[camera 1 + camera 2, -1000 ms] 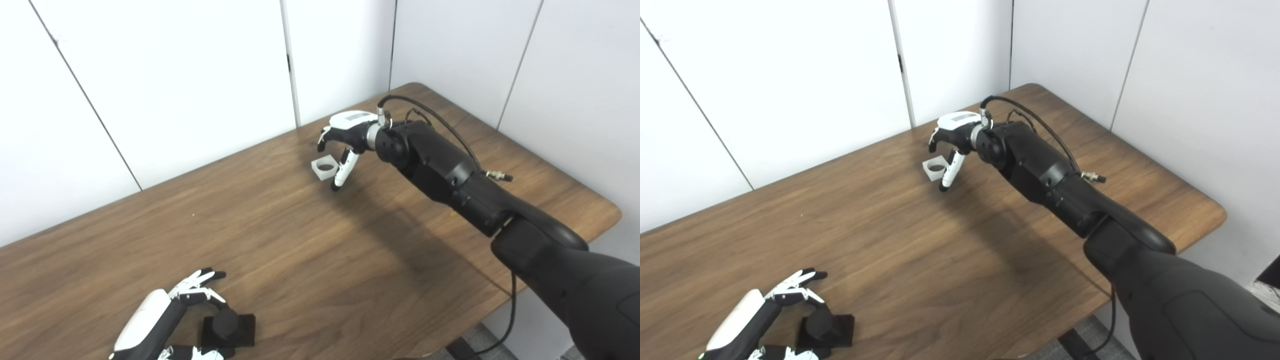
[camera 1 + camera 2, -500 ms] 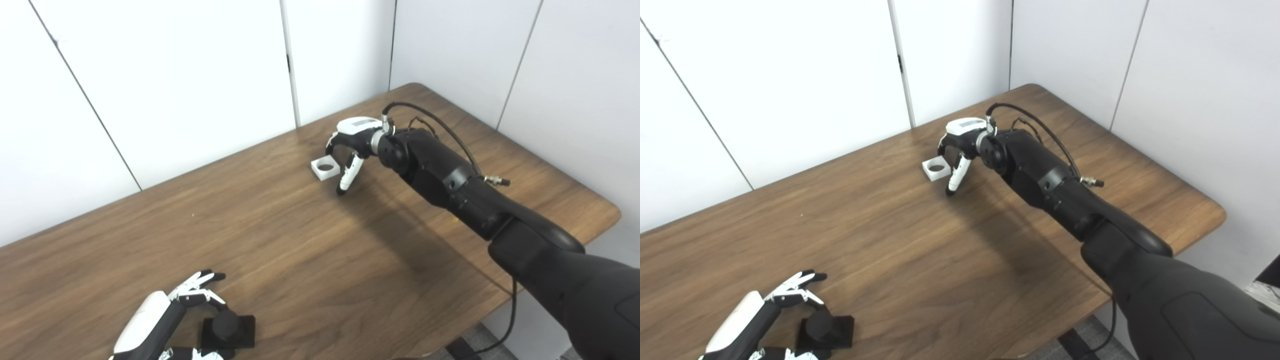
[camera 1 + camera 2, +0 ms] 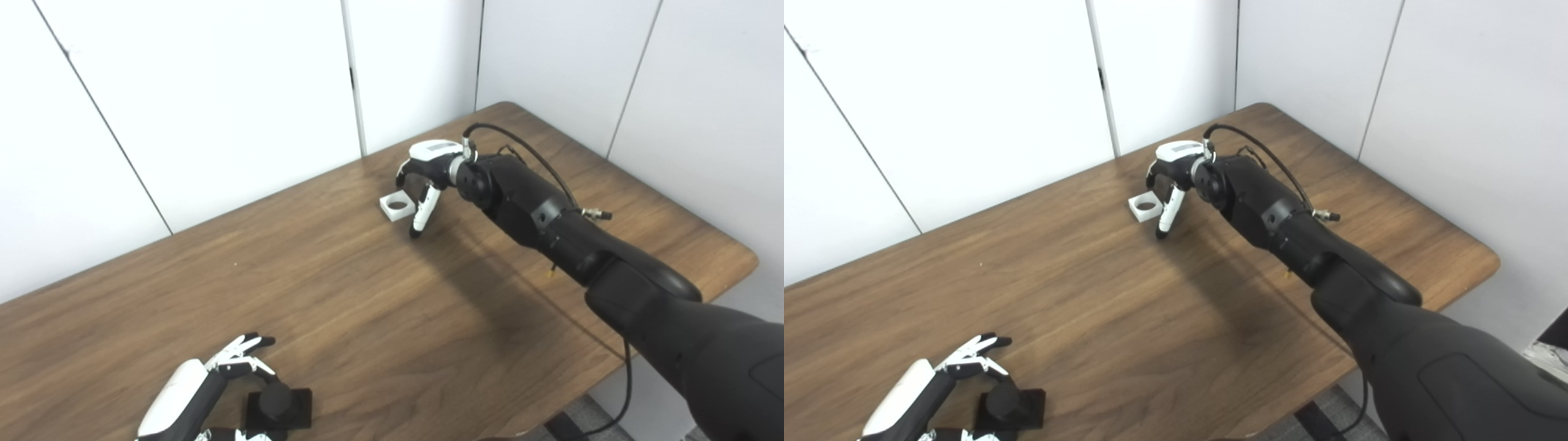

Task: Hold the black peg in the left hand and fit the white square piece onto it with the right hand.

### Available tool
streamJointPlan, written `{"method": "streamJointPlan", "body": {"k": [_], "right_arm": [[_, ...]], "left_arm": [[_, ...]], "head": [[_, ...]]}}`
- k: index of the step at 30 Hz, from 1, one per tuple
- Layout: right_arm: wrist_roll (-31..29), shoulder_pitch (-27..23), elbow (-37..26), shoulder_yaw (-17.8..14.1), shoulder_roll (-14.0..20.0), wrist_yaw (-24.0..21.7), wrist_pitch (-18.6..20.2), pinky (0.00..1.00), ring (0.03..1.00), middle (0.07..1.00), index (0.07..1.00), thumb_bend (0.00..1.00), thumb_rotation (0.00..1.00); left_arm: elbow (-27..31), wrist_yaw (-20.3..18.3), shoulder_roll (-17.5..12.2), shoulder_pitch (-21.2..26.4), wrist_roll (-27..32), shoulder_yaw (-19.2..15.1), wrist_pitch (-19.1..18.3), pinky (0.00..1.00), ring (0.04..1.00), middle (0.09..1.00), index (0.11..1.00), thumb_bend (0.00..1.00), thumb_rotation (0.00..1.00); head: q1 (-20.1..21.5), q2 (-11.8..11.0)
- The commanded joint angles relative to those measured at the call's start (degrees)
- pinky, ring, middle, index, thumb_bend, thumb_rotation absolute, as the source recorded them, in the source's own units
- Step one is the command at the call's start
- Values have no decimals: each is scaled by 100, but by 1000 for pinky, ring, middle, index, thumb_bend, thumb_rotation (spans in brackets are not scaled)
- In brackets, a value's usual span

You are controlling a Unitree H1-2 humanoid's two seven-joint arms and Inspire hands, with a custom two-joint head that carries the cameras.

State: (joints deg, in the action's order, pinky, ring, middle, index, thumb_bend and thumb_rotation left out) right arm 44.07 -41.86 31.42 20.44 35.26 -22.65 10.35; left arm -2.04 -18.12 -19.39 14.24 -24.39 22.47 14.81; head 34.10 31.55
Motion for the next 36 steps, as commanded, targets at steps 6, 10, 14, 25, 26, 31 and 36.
{"method": "streamJointPlan", "body": {"k": [6, 10, 14, 25, 26, 31, 36], "right_arm": [[27, -339, 312, 176, -225, 291, -118, 918, 933, 912, 783, 801, 353], [48, -406, 417, 274, -298, 296, -139, 912, 930, 911, 786, 782, 344], [58, -436, 505, 368, -342, 374, -224, 907, 922, 901, 740, 763, 330], [109, -421, 674, 543, -374, 553, -315, 903, 889, 853, 490, 515, 150], [113, -421, 688, 563, -367, 571, -331, 901, 888, 849, 490, 514, 149], [126, -408, 684, 634, -342, 593, -339, 906, 892, 836, 488, 514, 147], [118, -395, 676, 651, -335, 628, -334, 896, 884, 820, 488, 515, 146]], "left_arm": [[112, -144, -103, -40, -159, 46, -69, 933, 958, 897, 489, 521, 51], [113, -135, -113, -68, -179, 41, -68, 932, 959, 902, 489, 522, 51], [129, -128, -103, -87, -202, 41, -84, 941, 963, 900, 489, 522, 52], [69, -69, -81, -87, -227, 51, -9, 938, 960, 897, 489, 522, 53], [70, -64, -79, -87, -232, 51, -8, 938, 960, 897, 489, 522, 54], [107, -86, -83, -99, -215, 47, -41, 940, 962, 901, 489, 522, 54], [117, -81, -94, -108, -231, 38, -55, 942, 962, 899, 489, 522, 54]], "head": [[-128, 65], [-158, 80], [-157, 107], [-212, 132], [-216, 137], [-211, 151], [-230, 171]]}}
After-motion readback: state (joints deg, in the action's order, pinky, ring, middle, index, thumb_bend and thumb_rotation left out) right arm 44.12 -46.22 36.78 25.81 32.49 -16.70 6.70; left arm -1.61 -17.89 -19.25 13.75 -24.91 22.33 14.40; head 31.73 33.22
